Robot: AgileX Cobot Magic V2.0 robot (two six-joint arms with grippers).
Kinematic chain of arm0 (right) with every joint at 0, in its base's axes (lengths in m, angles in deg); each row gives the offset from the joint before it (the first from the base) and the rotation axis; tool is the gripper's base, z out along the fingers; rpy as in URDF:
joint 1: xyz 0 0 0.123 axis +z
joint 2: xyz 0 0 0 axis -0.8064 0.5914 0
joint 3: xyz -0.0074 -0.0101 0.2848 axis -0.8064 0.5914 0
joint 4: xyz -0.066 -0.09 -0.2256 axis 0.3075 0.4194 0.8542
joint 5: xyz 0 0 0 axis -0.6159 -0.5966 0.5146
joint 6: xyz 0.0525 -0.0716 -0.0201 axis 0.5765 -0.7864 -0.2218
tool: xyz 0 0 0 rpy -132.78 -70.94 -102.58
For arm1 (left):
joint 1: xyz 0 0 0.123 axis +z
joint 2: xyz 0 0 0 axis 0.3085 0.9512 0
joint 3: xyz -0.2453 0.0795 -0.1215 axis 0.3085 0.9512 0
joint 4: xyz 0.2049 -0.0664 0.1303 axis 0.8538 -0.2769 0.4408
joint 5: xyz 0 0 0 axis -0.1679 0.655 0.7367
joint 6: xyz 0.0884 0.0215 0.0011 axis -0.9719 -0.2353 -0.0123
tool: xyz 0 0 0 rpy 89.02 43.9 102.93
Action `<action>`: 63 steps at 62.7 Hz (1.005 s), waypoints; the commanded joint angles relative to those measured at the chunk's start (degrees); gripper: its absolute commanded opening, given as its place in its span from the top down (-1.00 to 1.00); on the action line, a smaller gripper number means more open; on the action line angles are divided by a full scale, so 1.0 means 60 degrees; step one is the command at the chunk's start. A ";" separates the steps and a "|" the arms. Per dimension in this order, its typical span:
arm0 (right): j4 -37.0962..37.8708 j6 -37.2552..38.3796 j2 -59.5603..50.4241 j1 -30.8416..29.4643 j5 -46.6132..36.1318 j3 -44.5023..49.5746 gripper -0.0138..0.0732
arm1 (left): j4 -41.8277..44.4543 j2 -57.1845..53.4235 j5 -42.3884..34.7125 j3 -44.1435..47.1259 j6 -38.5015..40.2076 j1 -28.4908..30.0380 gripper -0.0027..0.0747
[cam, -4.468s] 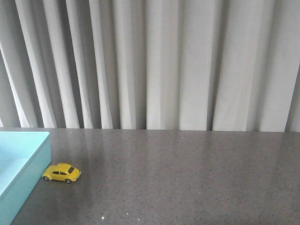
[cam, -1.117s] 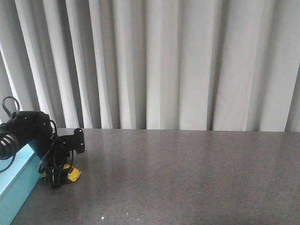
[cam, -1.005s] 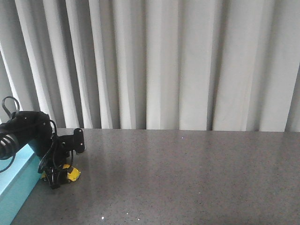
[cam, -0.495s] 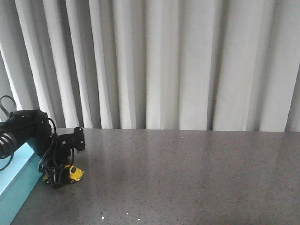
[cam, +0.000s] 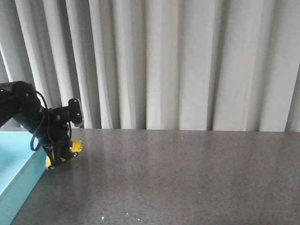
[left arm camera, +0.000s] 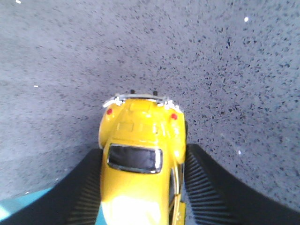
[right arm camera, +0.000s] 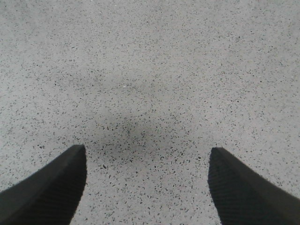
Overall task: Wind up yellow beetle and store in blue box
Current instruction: 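Lift the car with the left gripper over the blue box, then lower the car into the blue box and open the left gripper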
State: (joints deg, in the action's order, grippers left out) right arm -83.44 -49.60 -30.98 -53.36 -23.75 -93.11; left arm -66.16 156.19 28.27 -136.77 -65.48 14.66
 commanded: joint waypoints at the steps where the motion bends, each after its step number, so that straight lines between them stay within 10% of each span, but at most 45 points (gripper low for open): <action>1: 0.0031 -0.0003 -0.0052 0.0007 -0.0550 -0.0250 -0.53 | -0.0387 -0.1204 -0.0281 -0.0231 0.0437 -0.0044 0.28; 28: 0.0031 -0.0003 -0.0052 0.0007 -0.0550 -0.0250 -0.53 | 0.1423 -0.2969 0.0147 -0.0228 0.3489 0.0147 0.28; 63: 0.0031 -0.0003 -0.0052 0.0007 -0.0526 -0.0250 -0.53 | 0.1782 -0.1975 0.0497 -0.0206 0.7554 0.2994 0.28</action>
State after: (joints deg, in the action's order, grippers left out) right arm -83.44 -49.60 -30.98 -53.36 -23.75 -93.11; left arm -55.16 144.85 32.40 -136.77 -23.10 31.26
